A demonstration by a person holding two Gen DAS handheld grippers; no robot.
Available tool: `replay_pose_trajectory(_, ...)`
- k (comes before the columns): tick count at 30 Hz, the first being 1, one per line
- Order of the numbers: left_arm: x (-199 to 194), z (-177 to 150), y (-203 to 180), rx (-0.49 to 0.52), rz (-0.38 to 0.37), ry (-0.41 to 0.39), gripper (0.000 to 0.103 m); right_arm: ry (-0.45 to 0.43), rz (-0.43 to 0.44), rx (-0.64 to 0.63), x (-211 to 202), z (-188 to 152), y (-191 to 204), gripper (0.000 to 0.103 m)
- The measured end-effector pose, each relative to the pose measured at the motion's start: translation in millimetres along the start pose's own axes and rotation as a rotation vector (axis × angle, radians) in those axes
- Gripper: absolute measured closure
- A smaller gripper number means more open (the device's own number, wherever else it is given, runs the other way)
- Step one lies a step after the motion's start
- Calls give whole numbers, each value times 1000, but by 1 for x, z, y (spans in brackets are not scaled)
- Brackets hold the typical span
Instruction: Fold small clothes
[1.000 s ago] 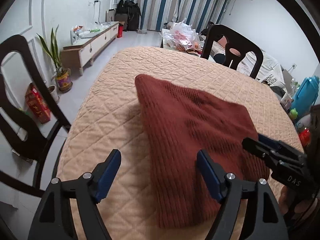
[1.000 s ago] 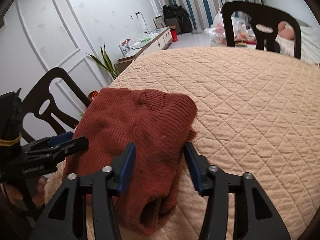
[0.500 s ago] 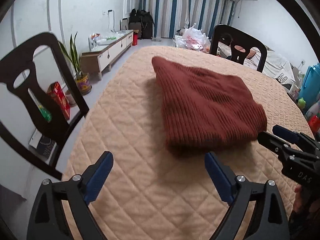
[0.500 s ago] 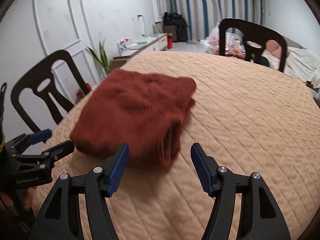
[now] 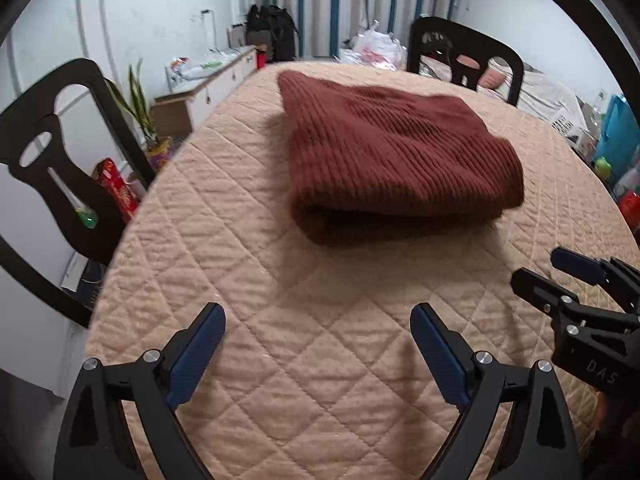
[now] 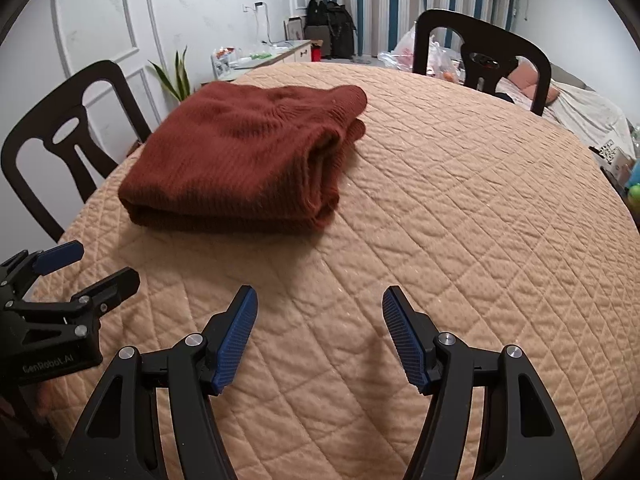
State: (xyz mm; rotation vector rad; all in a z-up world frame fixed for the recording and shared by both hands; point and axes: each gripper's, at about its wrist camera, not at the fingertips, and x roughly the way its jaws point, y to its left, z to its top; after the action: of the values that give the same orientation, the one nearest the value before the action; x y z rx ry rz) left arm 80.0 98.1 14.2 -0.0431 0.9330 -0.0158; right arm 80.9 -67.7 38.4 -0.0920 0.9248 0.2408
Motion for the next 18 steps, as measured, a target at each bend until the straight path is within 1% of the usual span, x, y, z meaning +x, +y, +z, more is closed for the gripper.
replay_pose_trajectory(3, 3, -3, -3, 5, 10, -4, 7, 18, -1, 3, 3, -5, 0, 38)
replay_pose_trajectory(5, 4, -3, -3, 3, 2, -6, 3, 19, -5, 5, 4, -6, 1, 38)
replay_pose_trajectory(8, 6, -3, -6, 17, 14, -5, 1, 9, -23, 1, 2, -8, 1, 38)
replay_pose_trajectory(13, 8, -3, -8, 19, 20, -3, 1, 0, -19, 16, 4, -11, -2, 35)
replay_pose_trajectory(18, 8, -3, -8, 19, 19, -3, 1, -8, -12, 27, 3, -13, -3, 34)
